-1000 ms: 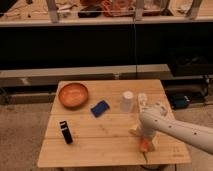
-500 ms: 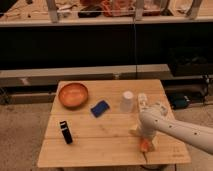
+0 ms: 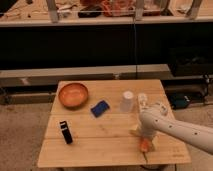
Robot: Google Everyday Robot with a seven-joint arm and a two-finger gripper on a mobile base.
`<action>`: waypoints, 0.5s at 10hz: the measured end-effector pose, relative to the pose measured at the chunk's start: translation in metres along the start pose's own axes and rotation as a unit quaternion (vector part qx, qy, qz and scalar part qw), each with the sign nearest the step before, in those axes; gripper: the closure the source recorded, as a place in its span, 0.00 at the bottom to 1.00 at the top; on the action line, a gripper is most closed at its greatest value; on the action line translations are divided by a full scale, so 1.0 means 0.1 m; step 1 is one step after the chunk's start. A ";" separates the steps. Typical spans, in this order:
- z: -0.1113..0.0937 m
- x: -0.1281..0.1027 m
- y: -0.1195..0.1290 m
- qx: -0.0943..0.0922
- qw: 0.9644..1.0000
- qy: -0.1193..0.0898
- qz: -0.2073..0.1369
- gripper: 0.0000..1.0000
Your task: Place the pepper in the ceramic bowl
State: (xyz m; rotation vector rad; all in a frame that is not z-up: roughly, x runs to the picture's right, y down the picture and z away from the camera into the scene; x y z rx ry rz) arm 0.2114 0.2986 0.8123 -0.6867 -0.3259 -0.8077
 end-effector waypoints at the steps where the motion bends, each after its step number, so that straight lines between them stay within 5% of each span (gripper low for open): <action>1: -0.02 0.00 0.02 0.000 1.000 0.000 0.001 0.20; 5: 0.00 0.00 0.01 0.000 1.000 -0.002 0.001 0.20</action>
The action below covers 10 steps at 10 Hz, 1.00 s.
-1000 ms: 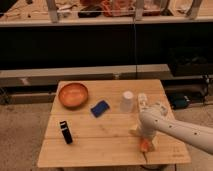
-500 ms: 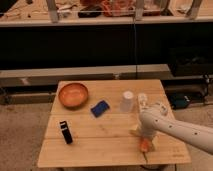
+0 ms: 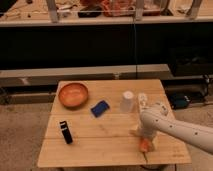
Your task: Place the pepper in the ceramic bowl
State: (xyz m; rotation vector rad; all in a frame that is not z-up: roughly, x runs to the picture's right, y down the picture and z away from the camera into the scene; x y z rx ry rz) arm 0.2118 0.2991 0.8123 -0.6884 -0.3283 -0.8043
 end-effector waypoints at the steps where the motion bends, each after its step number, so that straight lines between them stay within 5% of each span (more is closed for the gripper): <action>1: -0.01 0.00 0.00 -0.001 1.000 0.001 -0.002 0.20; 10: -0.04 -0.01 0.03 -0.003 1.000 -0.001 0.000 0.20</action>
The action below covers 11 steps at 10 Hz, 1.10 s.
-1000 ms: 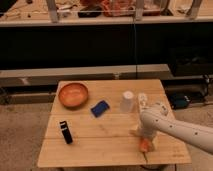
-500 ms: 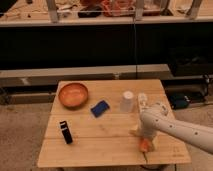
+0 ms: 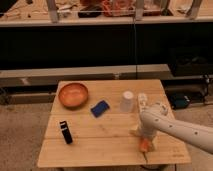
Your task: Place the pepper in the ceramic bowl
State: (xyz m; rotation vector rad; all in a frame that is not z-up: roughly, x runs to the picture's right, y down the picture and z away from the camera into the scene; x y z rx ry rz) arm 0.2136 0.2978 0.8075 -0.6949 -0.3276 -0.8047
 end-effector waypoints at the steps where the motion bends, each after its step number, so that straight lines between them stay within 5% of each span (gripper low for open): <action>1: 0.01 0.00 0.00 0.000 1.000 0.000 0.000 0.20; 11: 0.00 -0.01 0.00 -0.003 1.000 -0.001 -0.001 0.20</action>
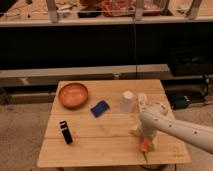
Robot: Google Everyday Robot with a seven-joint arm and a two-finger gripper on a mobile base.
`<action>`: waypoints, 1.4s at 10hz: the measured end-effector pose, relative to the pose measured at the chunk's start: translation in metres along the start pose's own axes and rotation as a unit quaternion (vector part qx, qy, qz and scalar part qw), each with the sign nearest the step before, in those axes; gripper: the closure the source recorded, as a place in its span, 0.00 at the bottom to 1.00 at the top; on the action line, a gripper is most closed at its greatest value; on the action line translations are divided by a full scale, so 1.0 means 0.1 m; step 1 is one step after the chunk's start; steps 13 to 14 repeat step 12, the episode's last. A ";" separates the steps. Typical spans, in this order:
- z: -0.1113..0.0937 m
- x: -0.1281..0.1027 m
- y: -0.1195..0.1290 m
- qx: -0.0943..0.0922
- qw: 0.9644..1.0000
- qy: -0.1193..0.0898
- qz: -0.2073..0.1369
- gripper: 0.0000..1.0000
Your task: Place the pepper in the ceramic bowl
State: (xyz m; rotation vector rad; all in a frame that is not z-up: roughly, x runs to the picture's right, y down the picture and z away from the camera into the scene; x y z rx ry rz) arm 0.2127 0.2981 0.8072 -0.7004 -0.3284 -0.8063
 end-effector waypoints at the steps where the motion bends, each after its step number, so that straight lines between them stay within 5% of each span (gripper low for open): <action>1: 0.00 0.00 0.00 0.000 1.000 0.000 0.000 0.20; 14: 0.00 -0.01 -0.02 -0.002 1.000 0.000 -0.004 0.20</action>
